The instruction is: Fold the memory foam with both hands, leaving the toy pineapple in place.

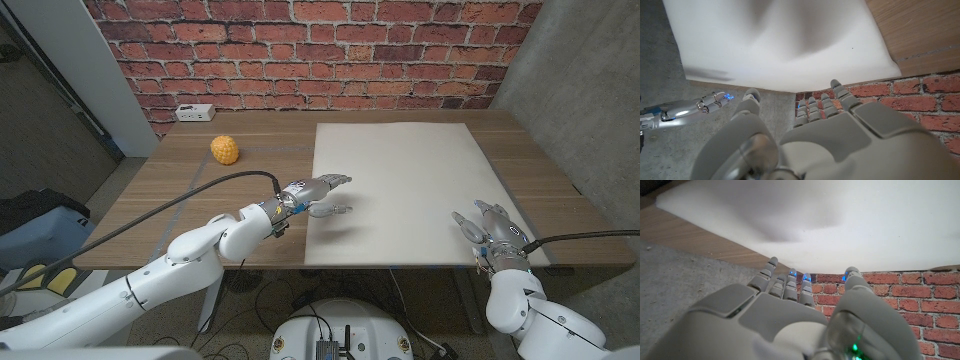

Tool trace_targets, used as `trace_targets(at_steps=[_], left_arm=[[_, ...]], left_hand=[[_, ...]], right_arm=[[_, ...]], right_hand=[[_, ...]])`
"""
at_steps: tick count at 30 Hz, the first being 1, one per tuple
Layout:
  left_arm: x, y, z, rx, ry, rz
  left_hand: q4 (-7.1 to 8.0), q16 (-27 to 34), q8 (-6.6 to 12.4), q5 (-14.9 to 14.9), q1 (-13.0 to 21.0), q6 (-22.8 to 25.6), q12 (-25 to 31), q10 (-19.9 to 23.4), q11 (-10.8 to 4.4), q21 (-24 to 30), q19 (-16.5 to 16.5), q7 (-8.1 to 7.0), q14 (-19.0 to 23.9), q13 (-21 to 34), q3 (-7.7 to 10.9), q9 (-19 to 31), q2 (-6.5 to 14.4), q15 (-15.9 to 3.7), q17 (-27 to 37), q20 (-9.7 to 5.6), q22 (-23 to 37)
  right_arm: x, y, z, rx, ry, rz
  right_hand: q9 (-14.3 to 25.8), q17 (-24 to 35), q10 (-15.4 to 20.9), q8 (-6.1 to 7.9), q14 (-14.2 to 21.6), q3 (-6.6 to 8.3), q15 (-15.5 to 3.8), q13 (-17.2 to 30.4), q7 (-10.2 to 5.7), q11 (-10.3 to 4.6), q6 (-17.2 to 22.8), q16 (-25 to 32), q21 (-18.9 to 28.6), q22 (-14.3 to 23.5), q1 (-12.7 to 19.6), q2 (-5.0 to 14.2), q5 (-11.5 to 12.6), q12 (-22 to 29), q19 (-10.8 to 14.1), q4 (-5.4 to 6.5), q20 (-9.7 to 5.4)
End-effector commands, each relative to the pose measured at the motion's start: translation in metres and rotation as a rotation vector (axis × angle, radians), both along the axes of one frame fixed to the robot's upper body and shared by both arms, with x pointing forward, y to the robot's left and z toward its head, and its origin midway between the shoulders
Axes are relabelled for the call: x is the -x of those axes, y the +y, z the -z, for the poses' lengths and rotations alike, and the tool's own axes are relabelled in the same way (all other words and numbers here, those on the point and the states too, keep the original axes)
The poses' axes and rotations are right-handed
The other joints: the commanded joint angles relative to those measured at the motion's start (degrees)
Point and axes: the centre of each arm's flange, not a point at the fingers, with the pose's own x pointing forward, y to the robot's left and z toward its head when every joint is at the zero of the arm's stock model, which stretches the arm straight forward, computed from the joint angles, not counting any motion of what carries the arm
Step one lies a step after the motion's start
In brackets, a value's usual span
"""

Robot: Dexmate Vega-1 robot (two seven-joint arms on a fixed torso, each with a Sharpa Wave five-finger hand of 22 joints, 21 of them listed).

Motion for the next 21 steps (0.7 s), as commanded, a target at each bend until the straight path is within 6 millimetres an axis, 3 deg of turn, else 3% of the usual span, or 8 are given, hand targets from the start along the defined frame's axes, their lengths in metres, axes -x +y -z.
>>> trace_targets(at_steps=[1, 5, 21], left_arm=[[0.01, -0.011, 0.002, -0.097, -0.028, -0.013], [0.012, -0.014, 0.003, -0.124, -0.034, -0.015], [0.02, -0.025, 0.006, -0.248, -0.067, -0.026]], left_hand=[[-0.07, 0.66, 0.29, 0.03, 0.8, 1.26, 0.65, 1.66, 0.0, 0.43, 1.6, -0.1, 1.51, 0.16, -0.32, 0.14, -0.34, 0.18, 0.07, 0.64, -0.04], [-0.1, 0.78, 0.32, 0.08, 1.42, 2.68, 0.74, 3.23, 0.99, 0.86, 3.74, 0.25, 3.48, 0.17, -0.7, 0.15, -1.1, -0.13, 0.06, 2.01, -0.05], [-0.52, 0.61, 0.16, 0.37, 4.12, 4.58, 0.34, 4.95, 1.0, 1.63, 8.24, 0.22, 6.34, 0.17, -0.7, 0.18, -2.02, -0.57, 0.06, 4.38, -0.13]], right_arm=[[0.016, 0.002, 0.012, 0.02, 0.035, 0.042], [0.019, 0.001, 0.015, 0.029, 0.045, 0.057], [0.038, 0.004, 0.025, 0.059, 0.079, 0.128]], right_hand=[[0.21, 0.16, 0.39, 0.47, 0.71, 0.24, -0.04, 0.22, -0.15, -0.21, 0.97, 0.45, 0.29, 0.1, 0.89, -0.18, -0.32, 0.28, 0.68, -0.63, -0.2], [0.21, 0.15, 0.48, 0.48, 0.74, 0.37, -0.06, 0.22, -0.28, -0.31, 1.19, 0.41, 0.28, 0.1, 1.18, -0.19, -0.34, 0.26, 0.74, -0.84, -0.22], [0.22, 0.13, 0.75, 0.34, 1.38, 0.84, -0.67, 0.22, -0.62, -0.75, 1.63, 0.46, 0.34, 0.08, 2.38, -0.42, -0.39, 0.16, 1.23, -1.69, -0.21]])
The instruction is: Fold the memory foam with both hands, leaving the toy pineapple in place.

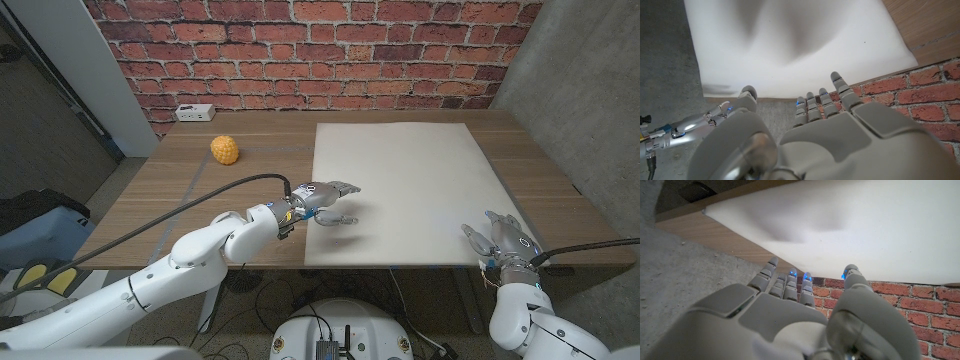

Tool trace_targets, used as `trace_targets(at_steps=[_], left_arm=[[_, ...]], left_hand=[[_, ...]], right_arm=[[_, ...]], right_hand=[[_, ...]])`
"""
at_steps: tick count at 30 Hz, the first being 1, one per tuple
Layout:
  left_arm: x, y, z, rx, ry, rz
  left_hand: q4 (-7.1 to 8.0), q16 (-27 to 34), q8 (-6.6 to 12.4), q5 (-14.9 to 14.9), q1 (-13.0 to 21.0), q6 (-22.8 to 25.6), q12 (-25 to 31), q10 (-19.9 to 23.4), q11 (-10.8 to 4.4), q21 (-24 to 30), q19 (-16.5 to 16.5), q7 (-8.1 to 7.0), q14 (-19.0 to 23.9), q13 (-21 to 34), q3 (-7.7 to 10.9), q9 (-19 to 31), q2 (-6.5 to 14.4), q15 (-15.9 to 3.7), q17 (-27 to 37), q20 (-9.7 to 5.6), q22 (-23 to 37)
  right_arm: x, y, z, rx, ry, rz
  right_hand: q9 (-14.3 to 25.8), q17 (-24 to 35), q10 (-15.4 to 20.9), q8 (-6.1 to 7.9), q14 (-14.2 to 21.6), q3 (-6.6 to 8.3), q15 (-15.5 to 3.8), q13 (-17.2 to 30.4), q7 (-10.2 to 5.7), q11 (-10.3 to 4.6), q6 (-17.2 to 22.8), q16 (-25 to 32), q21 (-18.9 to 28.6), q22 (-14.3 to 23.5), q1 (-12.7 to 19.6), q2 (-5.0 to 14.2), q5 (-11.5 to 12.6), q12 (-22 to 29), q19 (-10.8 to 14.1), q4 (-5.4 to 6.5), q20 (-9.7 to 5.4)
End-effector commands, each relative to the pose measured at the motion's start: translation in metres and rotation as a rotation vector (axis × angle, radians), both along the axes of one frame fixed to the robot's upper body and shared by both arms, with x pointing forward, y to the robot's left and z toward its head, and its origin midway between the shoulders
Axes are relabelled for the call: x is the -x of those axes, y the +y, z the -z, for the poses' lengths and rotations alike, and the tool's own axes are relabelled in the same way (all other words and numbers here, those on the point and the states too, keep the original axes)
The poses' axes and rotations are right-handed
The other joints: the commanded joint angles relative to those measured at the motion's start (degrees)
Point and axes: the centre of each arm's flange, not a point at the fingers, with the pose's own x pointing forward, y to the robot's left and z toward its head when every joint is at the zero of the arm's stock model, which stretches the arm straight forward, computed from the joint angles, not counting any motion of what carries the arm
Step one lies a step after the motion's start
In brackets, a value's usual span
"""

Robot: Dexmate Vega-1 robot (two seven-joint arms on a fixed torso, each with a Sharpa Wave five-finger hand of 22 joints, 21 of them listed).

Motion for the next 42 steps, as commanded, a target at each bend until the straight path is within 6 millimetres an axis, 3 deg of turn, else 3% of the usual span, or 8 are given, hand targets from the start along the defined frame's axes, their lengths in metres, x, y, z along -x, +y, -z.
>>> trace_targets(at_steps=[1, 16, 27, 28, 31, 33, 42], left_arm=[[0.008, -0.008, 0.002, -0.081, -0.026, -0.004], [0.01, -0.014, 0.008, -0.172, -0.037, -0.046], [0.007, -0.017, 0.011, -0.202, -0.038, -0.029], [0.007, -0.018, 0.011, -0.202, -0.025, -0.021], [0.007, -0.019, 0.011, -0.204, -0.006, -0.005], [0.007, -0.019, 0.011, -0.206, -0.005, 0.002], [0.005, -0.019, 0.009, -0.213, 0.01, 0.027]], left_hand=[[-0.31, 0.19, 0.12, 0.39, 1.42, 0.79, -0.16, 0.78, -0.06, 0.54, 1.8, -0.16, 1.25, 0.06, -0.03, 0.18, -0.29, 0.05, 0.06, 0.61, 0.15], [-0.36, 0.18, -0.1, 0.56, 3.14, 1.63, -0.53, 1.56, -0.04, 0.93, 4.85, 0.11, 3.4, 0.07, -0.5, 0.21, -1.84, 0.04, 0.09, 2.29, 0.13], [-0.64, -0.11, -0.19, 0.8, 5.21, 1.7, -0.86, 1.49, 0.1, 0.83, 5.75, 0.04, 3.6, 0.09, -0.09, 0.23, -1.87, -0.17, 0.11, 2.09, 0.12], [-0.68, -0.16, -0.21, 0.84, 5.54, 1.68, -0.89, 1.51, 0.17, 0.83, 5.94, 0.07, 3.6, 0.09, -0.04, 0.23, -1.91, -0.18, 0.11, 2.42, 0.11], [-0.54, -0.15, -0.37, 0.98, 8.42, 1.8, -1.17, 1.81, 0.41, 0.91, 8.59, 0.17, 5.2, 0.12, -0.13, 0.26, -3.01, 2.34, 0.13, 5.8, 0.06], [-0.41, -0.05, -0.36, 0.98, 8.99, 2.03, -1.06, 2.35, 0.78, 0.77, 9.04, 0.35, 5.99, 0.12, -0.3, 0.27, -3.39, 2.95, 0.13, 6.17, 0.04], [-0.35, -0.16, -0.47, 1.05, 9.84, 1.98, -1.13, 2.57, 0.44, 0.33, 9.04, 0.38, 6.47, 0.12, -0.51, 0.27, -3.92, 2.52, 0.14, 6.37, 0.02]], right_arm=[[0.015, 0.001, 0.007, 0.028, 0.027, 0.064], [0.029, 0.004, 0.015, 0.064, 0.088, 0.116], [0.042, 0.006, 0.021, 0.077, 0.102, 0.144], [0.043, 0.006, 0.021, 0.079, 0.105, 0.145], [0.045, 0.008, 0.023, 0.083, 0.113, 0.155], [0.047, 0.008, 0.023, 0.09, 0.123, 0.164], [0.051, 0.013, 0.026, 0.133, 0.172, 0.234]], right_hand=[[0.22, 0.12, 0.45, 0.33, 0.86, 0.21, -0.06, 0.22, -0.16, -0.51, 0.54, 0.49, 0.35, 0.08, 0.9, 0.08, -0.05, 0.15, 0.79, -0.69, -0.1], [0.23, 0.1, 0.62, 0.25, 1.23, 0.61, -0.47, 0.22, -0.49, -0.97, 0.89, 0.45, 0.43, 0.08, 1.95, -0.14, -0.13, 0.05, 1.34, -1.3, -0.32], [0.24, 0.09, 0.43, 0.12, 1.32, 1.63, -0.88, 0.2, -1.2, -1.71, 0.96, 0.31, 0.32, 0.05, 3.86, 0.04, -0.14, -0.17, 1.48, -2.11, -0.31], [0.24, 0.09, 0.45, 0.09, 1.36, 1.86, -0.85, 0.2, -1.19, -2.13, 0.93, 0.28, 0.29, 0.04, 4.32, 0.01, -0.14, -0.19, 1.49, -2.29, -0.31], [0.24, 0.1, 0.29, 0.03, 1.35, 2.44, -1.05, 0.2, -1.28, -2.29, 0.83, 0.24, 0.24, 0.02, 5.3, 0.18, -0.08, -0.3, 1.52, -2.59, -0.32], [0.25, 0.11, 0.1, -0.01, 1.31, 3.64, -1.12, 0.19, -1.53, -2.68, 0.76, 0.14, 0.14, -0.01, 7.32, 0.29, 0.14, -0.44, 1.57, -3.05, -0.28], [0.28, 0.15, -1.07, -0.25, 1.19, 6.04, -1.47, 0.21, -2.53, -4.05, -0.02, 0.02, -0.09, -0.08, 11.59, -0.5, 0.71, -0.89, 1.58, -3.46, -0.29]])
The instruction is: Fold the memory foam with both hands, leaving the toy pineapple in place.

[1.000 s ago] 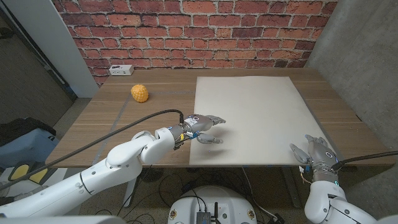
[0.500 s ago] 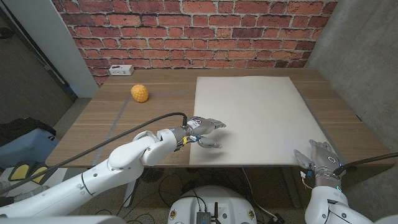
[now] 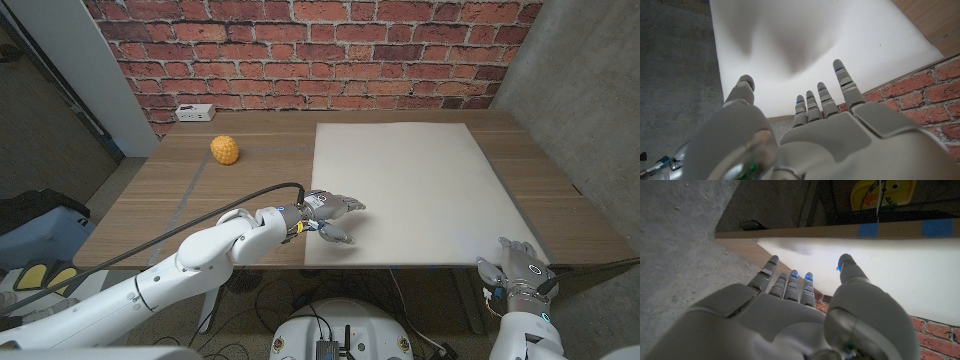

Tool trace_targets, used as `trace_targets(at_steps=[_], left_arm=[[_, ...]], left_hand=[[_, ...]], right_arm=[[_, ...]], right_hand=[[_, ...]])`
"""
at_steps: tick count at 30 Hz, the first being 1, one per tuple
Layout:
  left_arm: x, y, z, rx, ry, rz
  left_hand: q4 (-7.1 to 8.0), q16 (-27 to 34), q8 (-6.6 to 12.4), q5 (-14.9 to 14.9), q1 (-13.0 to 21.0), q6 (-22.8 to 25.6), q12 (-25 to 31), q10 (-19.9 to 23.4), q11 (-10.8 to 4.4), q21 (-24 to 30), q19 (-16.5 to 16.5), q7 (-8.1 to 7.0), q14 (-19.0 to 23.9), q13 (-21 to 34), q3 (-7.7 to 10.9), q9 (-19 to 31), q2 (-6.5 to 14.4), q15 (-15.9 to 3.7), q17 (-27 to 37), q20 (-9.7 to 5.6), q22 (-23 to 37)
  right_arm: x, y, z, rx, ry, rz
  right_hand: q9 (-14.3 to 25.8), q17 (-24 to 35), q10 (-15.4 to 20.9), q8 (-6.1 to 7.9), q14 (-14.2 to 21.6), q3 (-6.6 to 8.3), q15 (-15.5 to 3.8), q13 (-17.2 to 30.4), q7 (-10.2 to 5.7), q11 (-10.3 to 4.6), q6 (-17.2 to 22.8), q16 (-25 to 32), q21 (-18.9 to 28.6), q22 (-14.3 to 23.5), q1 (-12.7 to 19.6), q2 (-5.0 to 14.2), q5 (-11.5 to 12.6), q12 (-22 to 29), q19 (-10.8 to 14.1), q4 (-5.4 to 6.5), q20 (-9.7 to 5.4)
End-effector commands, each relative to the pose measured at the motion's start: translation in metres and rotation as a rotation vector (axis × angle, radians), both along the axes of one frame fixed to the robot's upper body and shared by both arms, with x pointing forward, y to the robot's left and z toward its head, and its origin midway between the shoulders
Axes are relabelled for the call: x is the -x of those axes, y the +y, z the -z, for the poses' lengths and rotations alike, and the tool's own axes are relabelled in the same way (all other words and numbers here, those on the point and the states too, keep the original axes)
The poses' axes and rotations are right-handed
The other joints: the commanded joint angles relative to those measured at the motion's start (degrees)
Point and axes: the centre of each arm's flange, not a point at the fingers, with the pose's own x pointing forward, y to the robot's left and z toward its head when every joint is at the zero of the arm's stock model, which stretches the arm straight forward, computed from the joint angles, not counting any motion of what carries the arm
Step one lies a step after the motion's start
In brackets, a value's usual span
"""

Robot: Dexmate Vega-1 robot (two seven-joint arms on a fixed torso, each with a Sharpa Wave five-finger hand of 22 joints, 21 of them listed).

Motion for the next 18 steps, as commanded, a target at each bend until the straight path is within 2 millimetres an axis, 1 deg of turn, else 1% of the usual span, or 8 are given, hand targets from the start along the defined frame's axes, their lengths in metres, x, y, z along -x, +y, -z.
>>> trace_targets(at_steps=[1, 3, 5, 9, 11, 14, 16, 18], left_arm=[[-0.003, -0.001, -0.002, -0.014, 0.023, 0.027], [-0.003, -0.001, -0.002, -0.014, 0.029, 0.03], [-0.004, -0.001, -0.002, -0.015, 0.03, 0.03], [-0.004, 0.001, -0.001, -0.013, 0.034, 0.034], [-0.005, 0.002, -0.001, -0.011, 0.04, 0.032], [-0.006, 0.004, 0.0, -0.005, 0.044, 0.023], [-0.006, 0.006, 0.0, -0.002, 0.046, 0.017], [-0.006, 0.007, 0.0, 0.002, 0.051, 0.012]], left_hand=[[-0.11, -0.19, -0.25, 0.23, 0.84, 0.16, -0.13, 0.53, -0.18, -0.32, -0.05, 0.02, 0.53, 0.14, -0.3, 0.14, -0.26, -0.16, 0.14, 0.54, -0.01], [-0.1, -0.22, -0.26, 0.24, 0.99, 0.15, -0.12, 0.61, -0.09, -0.44, -0.18, 0.05, 0.56, 0.14, -0.33, 0.14, -0.34, -0.17, 0.14, 0.55, -0.01], [-0.08, -0.25, -0.26, 0.25, 1.12, 0.15, -0.14, 0.61, -0.1, -0.55, -0.27, 0.14, 0.57, 0.14, -0.35, 0.14, -0.4, -0.18, 0.15, 0.55, -0.01], [-0.02, -0.32, -0.26, 0.28, 1.43, 0.2, -0.11, 0.84, 0.08, -0.86, -0.66, 0.15, 0.6, 0.14, -0.42, 0.15, -0.51, -0.38, 0.15, 0.42, -0.01], [0.01, -0.4, -0.26, 0.3, 1.61, 0.22, -0.18, 0.74, -0.02, -0.97, -0.74, 0.28, 0.49, 0.14, -0.45, 0.15, -0.54, -0.49, 0.15, 0.22, -0.01], [0.07, -0.45, -0.29, 0.31, 1.85, 0.2, -0.24, 0.7, 0.06, -1.17, -0.94, 0.34, 0.47, 0.15, -0.51, 0.15, -0.6, -0.58, 0.15, 0.12, -0.01], [0.1, -0.5, -0.27, 0.32, 1.97, 0.26, -0.25, 0.73, 0.13, -1.29, -1.09, 0.32, 0.39, 0.15, -0.54, 0.16, -0.63, -0.67, 0.15, -0.02, -0.01], [0.14, -0.53, -0.29, 0.32, 2.1, 0.22, -0.29, 0.7, -0.05, -1.36, -1.06, 0.4, 0.37, 0.15, -0.59, 0.16, -0.68, -0.7, 0.16, -0.04, -0.01]], right_arm=[[0.011, 0.002, -0.013, 0.12, 0.005, 0.1], [0.01, 0.007, -0.012, 0.17, -0.005, 0.137], [0.007, 0.014, -0.012, 0.253, -0.033, 0.193], [0.0, 0.027, -0.012, 0.38, -0.137, 0.245], [-0.005, 0.03, -0.013, 0.431, -0.195, 0.245], [-0.015, 0.035, -0.016, 0.484, -0.267, 0.234], [-0.021, 0.04, -0.019, 0.528, -0.318, 0.23], [-0.026, 0.046, -0.022, 0.578, -0.389, 0.252]], right_hand=[[0.29, 0.15, -1.3, -0.32, -0.14, 1.96, -0.76, 0.22, -0.73, -1.49, -0.47, -0.02, -0.15, -0.09, 3.6, -0.86, 0.72, -0.61, 0.31, -0.09, -0.14], [0.33, 0.21, -4.02, -0.75, -1.19, 3.29, -1.47, 0.26, -1.6, -3.32, -2.42, -0.27, -0.23, -0.06, 6.54, -2.72, 0.67, -1.12, 0.31, 0.02, -0.25], [0.4, 0.21, -6.38, -1.06, -1.51, 4.44, -1.91, 0.3, -2.49, -4.81, -4.66, -0.18, 0.12, 0.01, 9.16, -3.53, 0.29, -1.23, 1.31, 0.19, -0.72], [0.53, 0.26, -6.77, -0.7, 1.03, 3.79, -3.85, 0.29, -3.62, -6.58, -6.12, 0.85, 1.41, 0.16, 10.44, -4.29, -0.16, -0.66, 5.53, 1.36, -2.1], [0.54, 0.43, -3.95, 0.54, 4.77, 2.77, -4.81, 0.22, -5.56, -8.54, -3.29, 2.0, 1.97, 0.25, 11.35, -4.5, 0.11, 0.28, 8.22, 1.69, -2.37], [0.48, 0.95, 3.05, 1.93, 12.46, 1.12, -7.31, 0.21, -5.54, -9.2, 2.25, 4.49, 3.2, 0.45, 13.41, -4.04, 0.56, 1.63, 13.38, 1.93, -2.92], [0.44, 1.09, 5.29, 2.5, 14.54, 0.55, -8.52, 0.22, -6.14, -9.92, 4.94, 5.17, 3.53, 0.52, 14.49, -3.89, 0.7, 1.81, 14.91, 1.78, -3.17], [0.43, 1.1, 4.37, 2.38, 13.95, 0.3, -8.7, 0.21, -6.1, -9.88, 5.15, 4.86, 3.53, 0.54, 14.96, -4.05, 0.76, 1.21, 15.13, 1.65, -3.76]])
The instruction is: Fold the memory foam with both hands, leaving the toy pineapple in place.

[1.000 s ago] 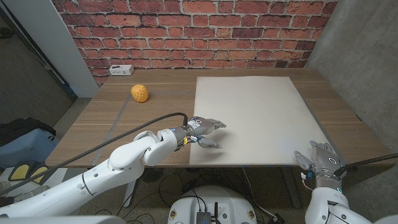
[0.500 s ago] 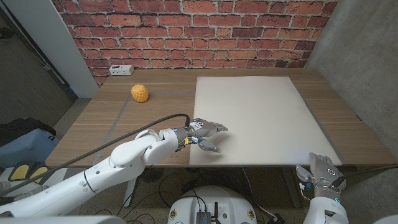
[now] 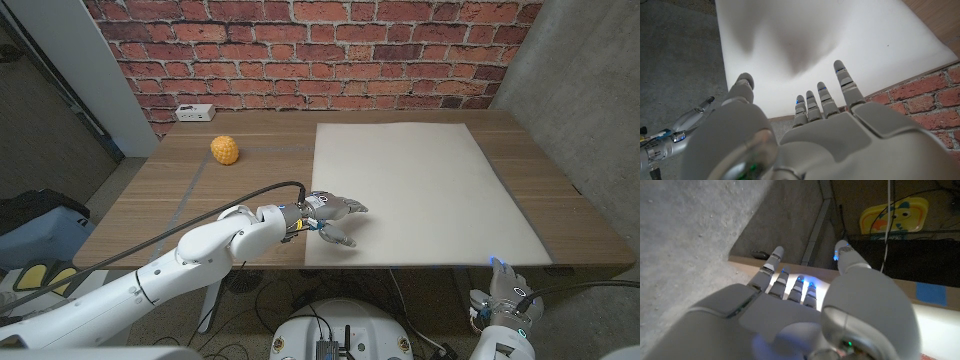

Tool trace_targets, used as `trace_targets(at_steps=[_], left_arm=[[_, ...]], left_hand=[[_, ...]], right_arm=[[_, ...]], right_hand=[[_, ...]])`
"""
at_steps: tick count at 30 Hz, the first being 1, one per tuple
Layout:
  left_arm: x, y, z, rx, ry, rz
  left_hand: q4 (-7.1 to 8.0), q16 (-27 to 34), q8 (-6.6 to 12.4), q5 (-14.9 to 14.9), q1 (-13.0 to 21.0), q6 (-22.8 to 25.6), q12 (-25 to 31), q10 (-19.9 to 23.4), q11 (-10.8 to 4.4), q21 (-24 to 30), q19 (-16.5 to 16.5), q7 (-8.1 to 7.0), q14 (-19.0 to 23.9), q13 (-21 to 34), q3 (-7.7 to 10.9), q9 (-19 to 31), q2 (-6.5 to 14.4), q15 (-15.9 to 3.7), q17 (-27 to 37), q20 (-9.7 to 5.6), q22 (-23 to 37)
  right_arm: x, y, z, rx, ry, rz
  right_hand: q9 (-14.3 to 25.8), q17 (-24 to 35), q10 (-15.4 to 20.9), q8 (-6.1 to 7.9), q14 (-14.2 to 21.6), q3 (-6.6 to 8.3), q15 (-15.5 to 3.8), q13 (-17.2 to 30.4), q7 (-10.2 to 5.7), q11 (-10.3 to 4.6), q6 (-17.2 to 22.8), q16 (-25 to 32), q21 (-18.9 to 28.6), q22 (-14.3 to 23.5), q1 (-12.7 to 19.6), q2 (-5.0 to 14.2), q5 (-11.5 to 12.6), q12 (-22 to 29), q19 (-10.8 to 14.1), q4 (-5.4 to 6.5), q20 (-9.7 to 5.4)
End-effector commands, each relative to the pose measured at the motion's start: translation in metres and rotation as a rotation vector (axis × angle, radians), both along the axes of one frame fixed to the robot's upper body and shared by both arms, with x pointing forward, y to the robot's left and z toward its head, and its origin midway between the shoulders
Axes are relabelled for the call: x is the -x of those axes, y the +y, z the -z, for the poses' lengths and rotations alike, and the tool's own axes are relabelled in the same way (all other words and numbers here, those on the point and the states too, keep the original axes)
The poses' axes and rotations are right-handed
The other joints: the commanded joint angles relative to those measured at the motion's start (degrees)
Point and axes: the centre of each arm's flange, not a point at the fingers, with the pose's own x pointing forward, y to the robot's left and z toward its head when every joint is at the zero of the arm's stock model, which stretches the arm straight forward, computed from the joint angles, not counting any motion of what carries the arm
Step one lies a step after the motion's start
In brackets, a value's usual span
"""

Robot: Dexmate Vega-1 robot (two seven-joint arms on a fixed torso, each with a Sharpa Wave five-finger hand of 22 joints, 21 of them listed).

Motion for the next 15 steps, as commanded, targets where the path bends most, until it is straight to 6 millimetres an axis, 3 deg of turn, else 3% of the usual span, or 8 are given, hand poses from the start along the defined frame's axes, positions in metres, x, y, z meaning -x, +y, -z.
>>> trace_targets(at_steps=[1, 3, 5, 9, 13, 15], left_arm=[[-0.002, 0.007, 0.002, 0.011, 0.027, -0.019], [-0.004, 0.009, 0.002, 0.016, 0.032, -0.024], [-0.004, 0.01, 0.002, 0.023, 0.032, -0.026], [-0.006, 0.012, 0.001, 0.034, 0.031, -0.026], [-0.009, 0.014, -0.001, 0.042, 0.036, -0.031], [-0.01, 0.015, -0.002, 0.05, 0.04, -0.033]], left_hand=[[0.16, -0.24, -0.29, 0.32, 0.81, 0.24, -0.31, 0.38, -0.35, -0.33, -0.4, 0.38, -0.04, 0.16, -0.13, 0.16, 0.13, -0.25, 0.16, -0.04, -0.01], [0.2, -0.26, -0.3, 0.32, 0.88, 0.25, -0.31, 0.4, -0.3, -0.37, -0.38, 0.37, -0.05, 0.16, -0.17, 0.17, 0.1, -0.25, 0.16, -0.05, -0.01], [0.24, -0.28, -0.32, 0.33, 0.95, 0.21, -0.35, 0.36, -0.2, -0.41, -0.35, 0.39, -0.06, 0.16, -0.22, 0.17, 0.07, -0.23, 0.16, 0.0, -0.01], [0.31, -0.3, -0.37, 0.33, 1.1, 0.11, -0.42, 0.26, -0.2, -0.49, -0.29, 0.46, -0.05, 0.16, -0.31, 0.17, 0.02, -0.39, 0.16, -0.05, 0.0], [0.38, -0.31, -0.36, 0.33, 1.25, 0.14, -0.44, 0.28, -0.18, -0.57, -0.25, 0.44, -0.04, 0.17, -0.4, 0.18, -0.01, -0.6, 0.17, -0.08, 0.0], [0.43, -0.31, -0.37, 0.34, 1.34, 0.12, -0.45, 0.28, -0.13, -0.63, -0.22, 0.5, -0.01, 0.17, -0.45, 0.18, -0.03, -0.66, 0.17, -0.1, 0.01]], right_arm=[[-0.007, 0.034, -0.069, 0.59, -0.526, 0.135], [-0.01, 0.039, -0.073, 0.645, -0.585, 0.13], [-0.013, 0.045, -0.077, 0.696, -0.612, 0.14], [-0.022, 0.054, -0.084, 0.758, -0.602, 0.131], [-0.032, 0.06, -0.099, 0.755, -0.438, 0.081], [-0.033, 0.06, -0.102, 0.741, -0.39, 0.07]], right_hand=[[-0.01, 0.21, 0.0, 0.02, 0.57, -0.97, -7.31, 0.06, -0.13, -0.18, 1.76, 0.0, 0.3, 0.16, 1.63, -0.49, 0.66, -0.87, 1.51, -0.14, -0.85], [-0.02, 0.21, -0.51, -0.29, 0.13, -1.52, -7.54, 0.06, -0.8, -0.63, 1.62, -0.3, 0.13, 0.17, 1.92, -0.96, 0.87, -1.28, 1.4, -0.12, -1.04], [-0.04, 0.4, 1.04, 0.16, 2.61, -2.68, -8.77, 0.05, -3.0, -2.06, 4.5, 0.53, 0.39, 0.24, 2.42, -1.62, 1.47, -1.07, 2.71, 0.09, -1.64], [-0.05, 0.44, 4.28, 0.53, 3.82, -4.49, -9.69, 0.07, -3.34, -2.92, 8.68, 0.63, 0.62, 0.32, 3.83, -3.46, 2.72, -0.54, 4.2, -0.15, -2.31], [-0.03, 0.69, -0.27, -2.45, -1.3, -6.27, -7.56, 0.18, -3.29, -2.69, 4.56, -2.34, -0.83, 0.34, 3.67, -5.74, 5.6, -2.56, 1.84, 0.68, -2.04], [0.01, 0.72, -0.53, -2.52, -1.82, -6.33, -7.18, 0.21, -3.24, -2.23, 4.2, -2.65, -1.13, 0.31, 3.84, -5.98, 6.18, -2.45, 1.3, 0.66, -1.9]])
